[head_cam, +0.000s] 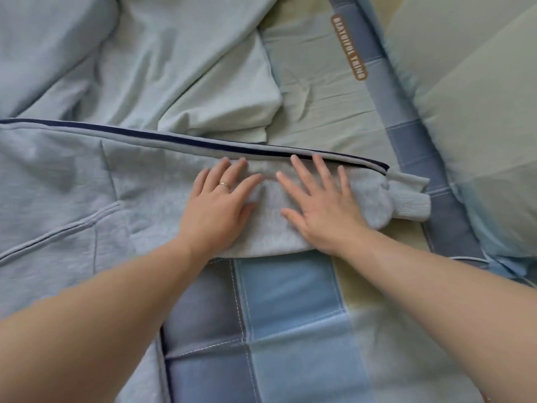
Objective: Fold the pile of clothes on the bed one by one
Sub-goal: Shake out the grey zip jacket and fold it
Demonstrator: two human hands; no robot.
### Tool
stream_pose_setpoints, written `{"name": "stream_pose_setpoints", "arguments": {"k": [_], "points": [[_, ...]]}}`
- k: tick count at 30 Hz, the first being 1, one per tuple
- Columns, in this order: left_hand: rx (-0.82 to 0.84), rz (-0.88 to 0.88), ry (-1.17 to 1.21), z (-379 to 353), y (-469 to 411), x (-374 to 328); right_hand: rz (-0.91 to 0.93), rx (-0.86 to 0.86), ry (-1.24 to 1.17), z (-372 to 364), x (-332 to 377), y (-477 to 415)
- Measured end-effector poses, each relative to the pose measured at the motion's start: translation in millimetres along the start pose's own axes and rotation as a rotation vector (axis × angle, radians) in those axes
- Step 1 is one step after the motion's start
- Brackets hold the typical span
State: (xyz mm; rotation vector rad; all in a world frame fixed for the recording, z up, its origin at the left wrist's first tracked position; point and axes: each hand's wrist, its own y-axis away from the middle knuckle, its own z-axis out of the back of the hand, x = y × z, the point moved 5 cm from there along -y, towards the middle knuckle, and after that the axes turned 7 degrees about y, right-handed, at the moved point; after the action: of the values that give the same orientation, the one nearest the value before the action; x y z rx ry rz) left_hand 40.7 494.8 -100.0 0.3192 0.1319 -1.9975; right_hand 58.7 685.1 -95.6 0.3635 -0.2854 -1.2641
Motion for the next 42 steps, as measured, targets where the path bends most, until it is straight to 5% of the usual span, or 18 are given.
{"name": "stream_pose_setpoints", "arguments": {"k": [5, 11, 21, 31, 38, 42], "points": [[0.232, 0.217, -0.092, 14, -8, 95, -0.272, 0.083, -0.061, -21, -44, -34], [0.14, 0.238, 0.084, 30, 37, 103, -0.486, 0.172, -0.087, 11, -3, -40], [0.289, 0.546, 0.128, 146, 236, 202, -0.072, 0.186, -0.149, 125, 246, 4], [0.222, 0.929, 0.145, 295, 439, 320, 0.224, 0.25, -0.175, 192, 470, 49], [0.144, 1.247, 0.354, 300, 553, 444, 0.284, 0.222, -0.185, 191, 601, 38], [0.09, 1.274, 0.541, 253, 576, 542, 0.313, 0.192, -0.21, 166, 700, 0]]}}
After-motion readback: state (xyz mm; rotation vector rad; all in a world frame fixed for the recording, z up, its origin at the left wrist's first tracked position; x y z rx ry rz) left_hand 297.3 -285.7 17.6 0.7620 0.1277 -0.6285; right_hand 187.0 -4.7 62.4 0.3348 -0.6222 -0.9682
